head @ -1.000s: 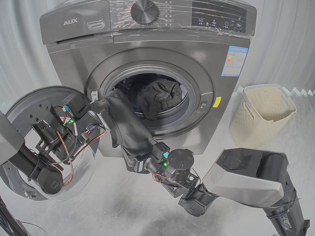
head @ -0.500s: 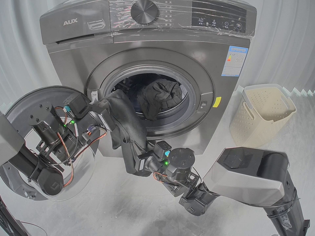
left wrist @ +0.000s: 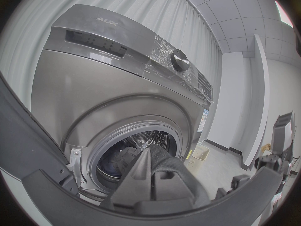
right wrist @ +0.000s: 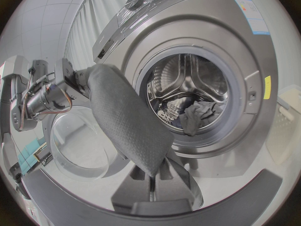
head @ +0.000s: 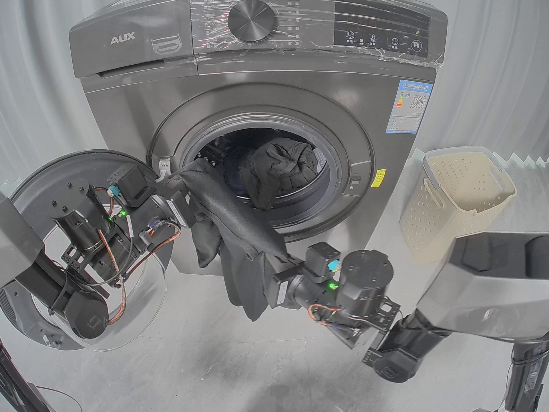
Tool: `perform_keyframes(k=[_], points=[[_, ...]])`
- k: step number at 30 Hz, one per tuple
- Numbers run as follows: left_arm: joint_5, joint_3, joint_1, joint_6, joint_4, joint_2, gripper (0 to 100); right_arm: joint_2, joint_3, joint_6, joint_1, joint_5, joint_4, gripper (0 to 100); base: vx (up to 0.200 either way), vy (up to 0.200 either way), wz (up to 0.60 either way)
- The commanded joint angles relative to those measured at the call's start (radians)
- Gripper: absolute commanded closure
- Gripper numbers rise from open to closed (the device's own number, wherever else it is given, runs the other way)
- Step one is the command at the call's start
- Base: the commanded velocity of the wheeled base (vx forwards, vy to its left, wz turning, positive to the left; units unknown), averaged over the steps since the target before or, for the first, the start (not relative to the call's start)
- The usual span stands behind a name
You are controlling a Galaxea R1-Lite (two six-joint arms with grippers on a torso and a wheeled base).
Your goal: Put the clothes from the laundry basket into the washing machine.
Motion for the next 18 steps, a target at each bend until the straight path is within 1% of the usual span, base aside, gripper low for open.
perform_keyframes(k=[1,2,7,9,11,12,15,18], points=[[-0.008,0.005,0.036,-0.001,0.0,-0.013,100,-0.21,0.171,-0.004,-0.075,0.03,-0.002,100,0.0,0.0,0.0],[-0.008,0.016,0.035,0.0,0.0,-0.026,100,-0.246,0.183,-0.007,-0.096,0.049,-0.005,100,0.0,0.0,0.0],[-0.011,0.045,0.027,0.004,0.0,-0.044,100,-0.292,0.231,-0.005,-0.101,0.073,-0.014,100,0.0,0.0,0.0],[-0.011,0.047,0.025,0.004,0.0,-0.044,100,-0.287,0.246,-0.005,-0.1,0.075,-0.016,100,0.0,0.0,0.0],[-0.011,0.047,0.024,0.004,0.0,-0.044,100,-0.285,0.244,-0.005,-0.096,0.073,-0.014,100,0.0,0.0,0.0],[-0.011,0.05,0.016,0.005,0.0,-0.046,100,-0.27,0.237,-0.005,-0.095,0.067,-0.008,100,0.0,0.0,0.0],[-0.01,0.062,-0.004,0.005,0.0,-0.047,100,-0.229,0.226,-0.007,-0.101,0.067,-0.011,100,0.0,0.0,0.0],[-0.008,0.067,-0.027,0.013,-0.002,-0.049,100,-0.15,0.177,-0.007,-0.126,0.066,-0.013,100,0.0,0.0,0.0]])
